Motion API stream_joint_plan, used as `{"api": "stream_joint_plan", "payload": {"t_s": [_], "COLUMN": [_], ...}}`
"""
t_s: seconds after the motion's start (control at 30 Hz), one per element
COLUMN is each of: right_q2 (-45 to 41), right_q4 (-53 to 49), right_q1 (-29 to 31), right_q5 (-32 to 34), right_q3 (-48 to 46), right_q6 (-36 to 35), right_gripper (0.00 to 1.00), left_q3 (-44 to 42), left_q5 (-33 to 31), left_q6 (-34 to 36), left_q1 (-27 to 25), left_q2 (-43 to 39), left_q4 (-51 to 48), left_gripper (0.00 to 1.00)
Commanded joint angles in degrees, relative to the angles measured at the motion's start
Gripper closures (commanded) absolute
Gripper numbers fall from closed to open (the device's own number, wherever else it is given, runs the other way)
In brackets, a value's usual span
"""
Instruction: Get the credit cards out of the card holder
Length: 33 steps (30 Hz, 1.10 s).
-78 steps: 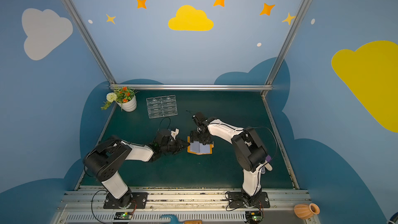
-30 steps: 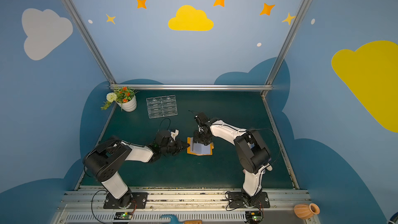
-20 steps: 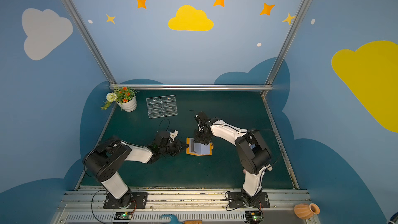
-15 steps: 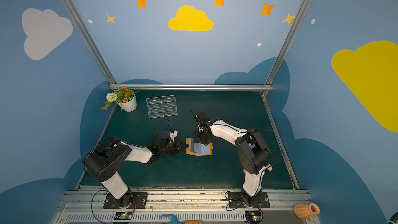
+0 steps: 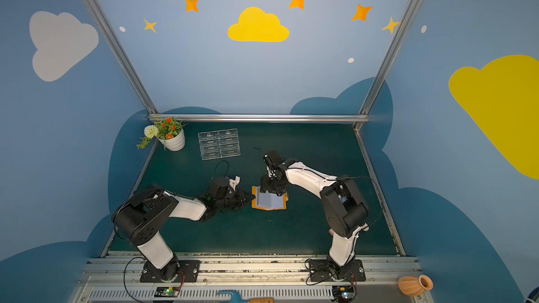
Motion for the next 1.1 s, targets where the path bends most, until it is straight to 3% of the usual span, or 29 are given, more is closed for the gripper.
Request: {"api": "stream_joint_plan", "payload": {"t_s": [0.0, 0.17, 0.4, 1.07], "right_q2": [-1.4, -0.56, 3.78, 8.26], "right_q4": [-0.98, -3.96, -9.45, -9.66], "right_q1": [0.53, 1.23, 3.19, 3.78], "right_q5": [-1.17, 1.03, 7.23, 7.45], "right_q3": [1.7, 3.47, 7.5, 8.26], "right_q6": [-0.81, -1.46, -2.25, -2.47], "right_gripper": [0.43, 0.42, 0.23, 0.21], "left_q3": [-0.65, -0.85, -0.82, -0.85], "left_q5": [-0.24, -0.37, -0.25, -0.03], "left_q6": [0.1, 0.18, 0.25, 0.29], "left_q1": [0.42, 0.45, 0.43, 0.45], "left_q2": [0.03, -0.31, -0.42, -0.97], "left_q4": [1.03, 1.04, 1.13, 1.17], "left_gripper": [0.96, 0.96, 0.96, 0.96]}}
